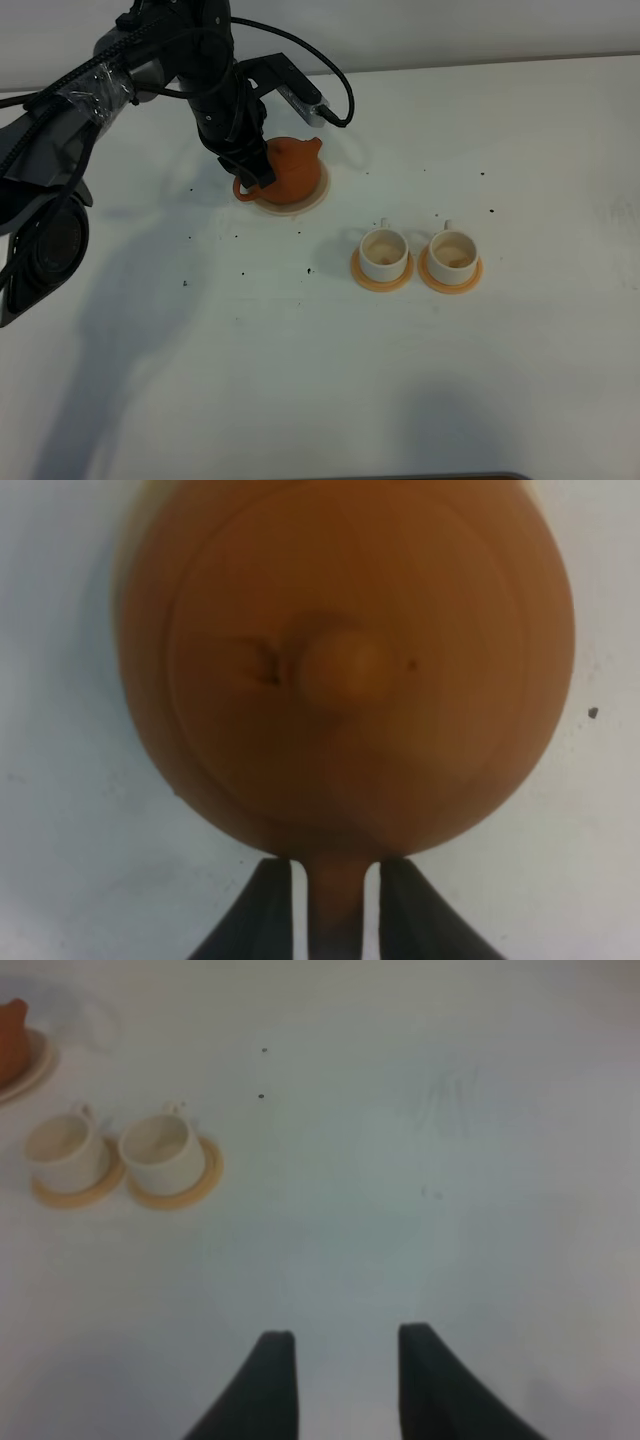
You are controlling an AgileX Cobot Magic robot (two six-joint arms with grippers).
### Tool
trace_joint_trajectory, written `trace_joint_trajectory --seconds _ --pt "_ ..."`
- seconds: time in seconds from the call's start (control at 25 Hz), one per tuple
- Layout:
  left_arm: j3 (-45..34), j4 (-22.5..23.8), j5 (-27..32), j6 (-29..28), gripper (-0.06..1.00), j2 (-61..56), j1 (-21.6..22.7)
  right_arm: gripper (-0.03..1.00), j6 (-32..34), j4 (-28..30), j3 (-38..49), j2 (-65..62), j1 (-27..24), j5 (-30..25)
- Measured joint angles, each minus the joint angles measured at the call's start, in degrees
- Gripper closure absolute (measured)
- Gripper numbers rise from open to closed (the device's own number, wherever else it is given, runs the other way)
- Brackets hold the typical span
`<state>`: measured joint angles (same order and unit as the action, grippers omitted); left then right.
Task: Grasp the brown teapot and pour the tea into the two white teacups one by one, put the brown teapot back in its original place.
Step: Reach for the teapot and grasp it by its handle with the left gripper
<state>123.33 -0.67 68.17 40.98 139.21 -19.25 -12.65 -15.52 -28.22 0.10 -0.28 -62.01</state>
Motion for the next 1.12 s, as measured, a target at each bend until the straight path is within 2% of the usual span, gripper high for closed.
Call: trace_joint_trajectory --seconds 0.4,0.6,1.12 --pt "0.0 -0.4 0.0 3.2 0.73 0.0 0.1 0.73 0.0 0.0 0.0 0.0 0.0 0.0" --pt "0.0 -0.8 0.0 4.5 0.82 0.0 0.2 0.73 0.0 0.0 0.0 0.0 0.0 0.0" --pt "0.0 -2.3 0.0 4.9 0.82 0.0 0.6 0.73 0.0 0.0 0.0 0.0 0.0 0.0"
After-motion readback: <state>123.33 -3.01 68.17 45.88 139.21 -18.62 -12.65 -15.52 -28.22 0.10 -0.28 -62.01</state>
